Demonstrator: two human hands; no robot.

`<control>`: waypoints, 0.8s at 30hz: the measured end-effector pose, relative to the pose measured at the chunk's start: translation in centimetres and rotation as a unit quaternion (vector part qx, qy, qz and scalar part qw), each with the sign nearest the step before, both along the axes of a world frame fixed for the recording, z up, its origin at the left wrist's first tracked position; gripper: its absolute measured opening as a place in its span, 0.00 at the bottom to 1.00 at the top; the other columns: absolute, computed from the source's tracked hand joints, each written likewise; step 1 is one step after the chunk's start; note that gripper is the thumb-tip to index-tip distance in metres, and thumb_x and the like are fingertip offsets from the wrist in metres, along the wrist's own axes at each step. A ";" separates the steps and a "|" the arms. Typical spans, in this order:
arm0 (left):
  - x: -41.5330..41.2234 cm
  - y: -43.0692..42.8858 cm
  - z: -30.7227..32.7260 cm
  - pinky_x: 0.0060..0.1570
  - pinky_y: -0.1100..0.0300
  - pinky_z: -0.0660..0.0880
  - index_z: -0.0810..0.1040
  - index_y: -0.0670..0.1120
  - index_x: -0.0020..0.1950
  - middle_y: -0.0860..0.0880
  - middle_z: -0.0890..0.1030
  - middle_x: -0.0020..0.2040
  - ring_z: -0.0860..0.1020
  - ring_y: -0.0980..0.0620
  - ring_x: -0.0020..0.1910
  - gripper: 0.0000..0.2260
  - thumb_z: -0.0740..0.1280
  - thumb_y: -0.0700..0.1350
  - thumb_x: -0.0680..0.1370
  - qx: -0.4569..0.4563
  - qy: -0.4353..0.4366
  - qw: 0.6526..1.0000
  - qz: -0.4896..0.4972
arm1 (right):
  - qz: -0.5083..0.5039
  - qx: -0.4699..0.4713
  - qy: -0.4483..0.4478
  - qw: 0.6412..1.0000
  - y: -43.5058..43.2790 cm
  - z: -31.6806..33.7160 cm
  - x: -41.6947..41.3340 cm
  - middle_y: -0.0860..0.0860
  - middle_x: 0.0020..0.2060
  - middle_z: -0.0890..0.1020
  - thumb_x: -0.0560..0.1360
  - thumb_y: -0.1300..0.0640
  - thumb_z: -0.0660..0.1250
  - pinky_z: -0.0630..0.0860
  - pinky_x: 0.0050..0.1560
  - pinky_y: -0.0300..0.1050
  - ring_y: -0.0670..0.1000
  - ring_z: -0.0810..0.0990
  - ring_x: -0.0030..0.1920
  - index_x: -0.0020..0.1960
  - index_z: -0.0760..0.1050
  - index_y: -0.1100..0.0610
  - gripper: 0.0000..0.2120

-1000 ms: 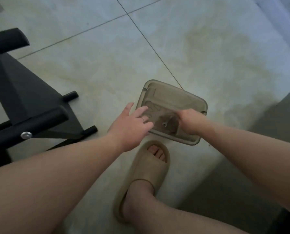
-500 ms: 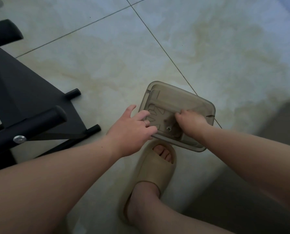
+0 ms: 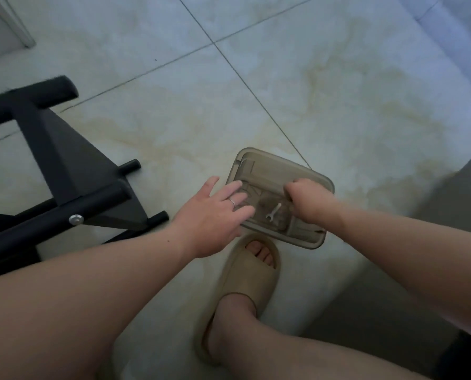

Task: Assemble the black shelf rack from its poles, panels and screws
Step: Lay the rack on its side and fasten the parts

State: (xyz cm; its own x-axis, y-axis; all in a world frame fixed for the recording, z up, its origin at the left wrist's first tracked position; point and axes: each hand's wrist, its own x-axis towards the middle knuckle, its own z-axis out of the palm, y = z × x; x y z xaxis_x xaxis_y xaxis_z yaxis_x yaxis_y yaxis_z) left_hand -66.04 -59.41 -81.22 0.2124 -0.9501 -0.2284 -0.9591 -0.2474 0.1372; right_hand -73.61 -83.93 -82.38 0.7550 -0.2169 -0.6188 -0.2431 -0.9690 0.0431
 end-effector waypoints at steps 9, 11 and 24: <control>1.2 4.5 14.8 0.55 0.51 0.74 0.78 0.52 0.59 0.50 0.80 0.58 0.76 0.45 0.59 0.13 0.56 0.54 0.83 0.003 0.121 0.974 0.191 | -0.131 0.137 -0.246 0.951 6.4 16.5 2.0 0.47 0.40 0.80 0.74 0.62 0.67 0.70 0.41 0.40 0.50 0.79 0.42 0.48 0.81 0.55 0.06; 1.4 6.6 17.5 0.56 0.52 0.74 0.79 0.49 0.57 0.48 0.81 0.57 0.77 0.45 0.58 0.12 0.58 0.51 0.83 -0.024 0.203 0.930 0.307 | -0.102 0.156 -0.288 0.939 9.1 20.5 2.3 0.46 0.40 0.79 0.74 0.62 0.68 0.67 0.40 0.37 0.49 0.77 0.42 0.48 0.81 0.54 0.06; -1.2 15.7 29.5 0.66 0.46 0.73 0.76 0.33 0.61 0.35 0.81 0.59 0.81 0.39 0.58 0.30 0.50 0.59 0.85 -0.292 0.725 0.320 0.536 | 0.041 0.303 -0.394 0.867 25.6 32.6 1.0 0.42 0.45 0.81 0.77 0.64 0.67 0.75 0.49 0.40 0.45 0.79 0.48 0.58 0.74 0.47 0.15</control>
